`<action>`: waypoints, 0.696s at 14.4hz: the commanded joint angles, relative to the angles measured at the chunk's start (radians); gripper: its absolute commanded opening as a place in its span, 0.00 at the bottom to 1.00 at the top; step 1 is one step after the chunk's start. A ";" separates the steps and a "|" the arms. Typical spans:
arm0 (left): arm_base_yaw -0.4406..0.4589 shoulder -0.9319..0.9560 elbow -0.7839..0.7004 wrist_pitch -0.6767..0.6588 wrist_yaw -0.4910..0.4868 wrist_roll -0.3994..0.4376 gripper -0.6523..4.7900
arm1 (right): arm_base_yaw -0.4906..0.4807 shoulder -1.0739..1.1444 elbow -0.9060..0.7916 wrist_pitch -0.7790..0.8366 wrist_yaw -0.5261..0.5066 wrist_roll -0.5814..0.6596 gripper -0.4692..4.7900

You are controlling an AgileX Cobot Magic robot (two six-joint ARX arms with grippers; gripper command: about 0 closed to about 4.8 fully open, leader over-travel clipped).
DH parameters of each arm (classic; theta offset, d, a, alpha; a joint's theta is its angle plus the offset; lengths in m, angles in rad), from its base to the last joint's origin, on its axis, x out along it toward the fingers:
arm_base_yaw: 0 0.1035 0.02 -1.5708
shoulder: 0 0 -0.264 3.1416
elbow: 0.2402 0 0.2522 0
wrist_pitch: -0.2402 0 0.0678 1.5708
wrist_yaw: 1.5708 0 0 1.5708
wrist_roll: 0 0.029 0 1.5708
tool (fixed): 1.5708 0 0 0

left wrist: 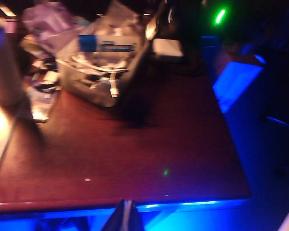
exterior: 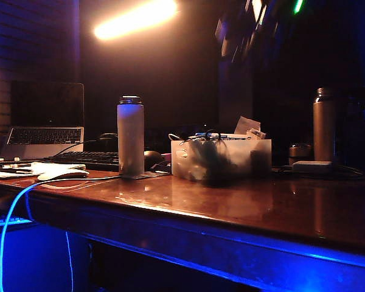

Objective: Pick up the liquid glue and place it into the translucent box.

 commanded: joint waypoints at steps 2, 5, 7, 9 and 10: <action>0.000 -0.003 0.004 0.030 0.085 0.000 0.11 | 0.001 -0.234 0.006 -0.153 -0.017 0.088 0.10; -0.007 -0.004 0.005 0.047 0.089 -0.004 0.11 | 0.001 -0.532 0.006 -0.400 -0.067 0.158 0.09; -0.029 -0.008 0.005 0.051 0.089 -0.008 0.11 | 0.001 -0.700 0.006 -0.550 -0.076 0.190 0.09; -0.092 -0.012 0.005 0.051 0.089 -0.020 0.11 | 0.001 -0.853 0.002 -0.710 -0.090 0.214 0.09; -0.117 -0.013 0.012 0.050 0.089 -0.023 0.11 | 0.001 -0.930 -0.013 -0.776 -0.091 0.232 0.09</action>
